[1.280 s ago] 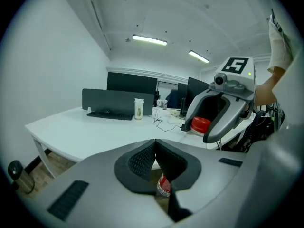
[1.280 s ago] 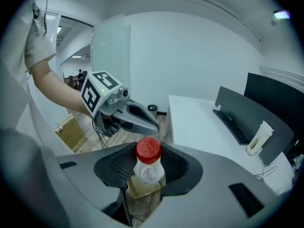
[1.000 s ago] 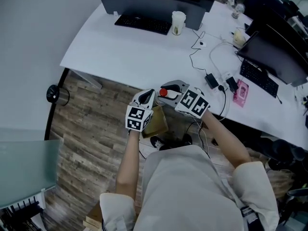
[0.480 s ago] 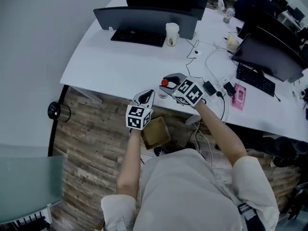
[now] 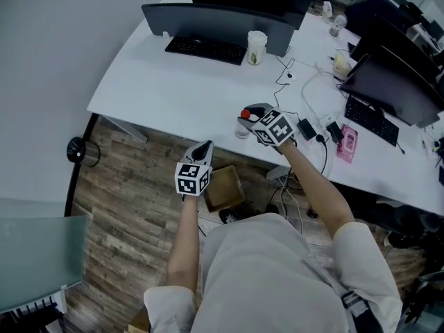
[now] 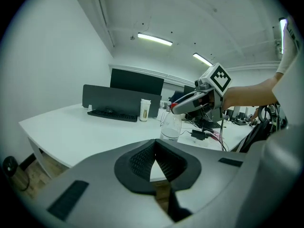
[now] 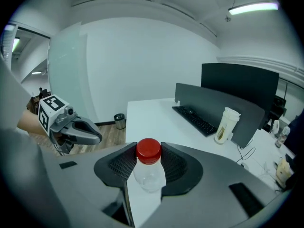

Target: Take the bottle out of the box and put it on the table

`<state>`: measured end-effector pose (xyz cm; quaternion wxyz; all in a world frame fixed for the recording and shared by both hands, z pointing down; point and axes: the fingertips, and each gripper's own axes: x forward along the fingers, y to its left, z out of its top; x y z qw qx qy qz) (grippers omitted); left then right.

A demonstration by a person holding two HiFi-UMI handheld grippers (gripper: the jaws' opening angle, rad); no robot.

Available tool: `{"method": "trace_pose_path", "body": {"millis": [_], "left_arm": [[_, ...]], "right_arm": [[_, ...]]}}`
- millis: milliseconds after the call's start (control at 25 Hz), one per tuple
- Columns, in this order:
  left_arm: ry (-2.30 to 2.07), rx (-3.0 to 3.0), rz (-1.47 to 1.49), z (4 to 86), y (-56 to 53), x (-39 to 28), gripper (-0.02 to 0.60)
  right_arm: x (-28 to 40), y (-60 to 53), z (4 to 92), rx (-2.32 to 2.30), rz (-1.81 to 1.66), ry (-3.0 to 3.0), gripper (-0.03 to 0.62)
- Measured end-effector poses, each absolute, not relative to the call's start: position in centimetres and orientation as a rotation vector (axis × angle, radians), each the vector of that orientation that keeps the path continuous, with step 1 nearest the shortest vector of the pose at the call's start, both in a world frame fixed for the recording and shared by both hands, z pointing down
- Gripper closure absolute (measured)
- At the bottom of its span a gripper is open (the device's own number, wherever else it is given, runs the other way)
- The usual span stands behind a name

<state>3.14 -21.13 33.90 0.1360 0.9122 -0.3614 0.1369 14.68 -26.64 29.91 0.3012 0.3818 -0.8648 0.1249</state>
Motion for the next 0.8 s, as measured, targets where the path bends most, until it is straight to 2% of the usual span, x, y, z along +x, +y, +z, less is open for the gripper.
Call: {"method": "trace_pose_path", "body": {"millis": [360, 520, 800], "left_arm": [[-1.168, 2.549, 0.319, 34.1, -19.4, 2.6, 0.568], [-1.24, 2.492, 0.299, 34.2, -17.5, 2.3, 0.568], [-1.392, 2.414, 0.272, 33.4, -14.0, 2.4, 0.568]], "right_arm": [[14.9, -27.1, 29.9, 1.029, 0.373, -2.34, 0.407], [14.8, -27.0, 29.5, 1.048, 0.39, -2.368, 0.35], [16.9, -25.0, 27.5, 1.053, 0.405, -2.467, 0.342]]}}
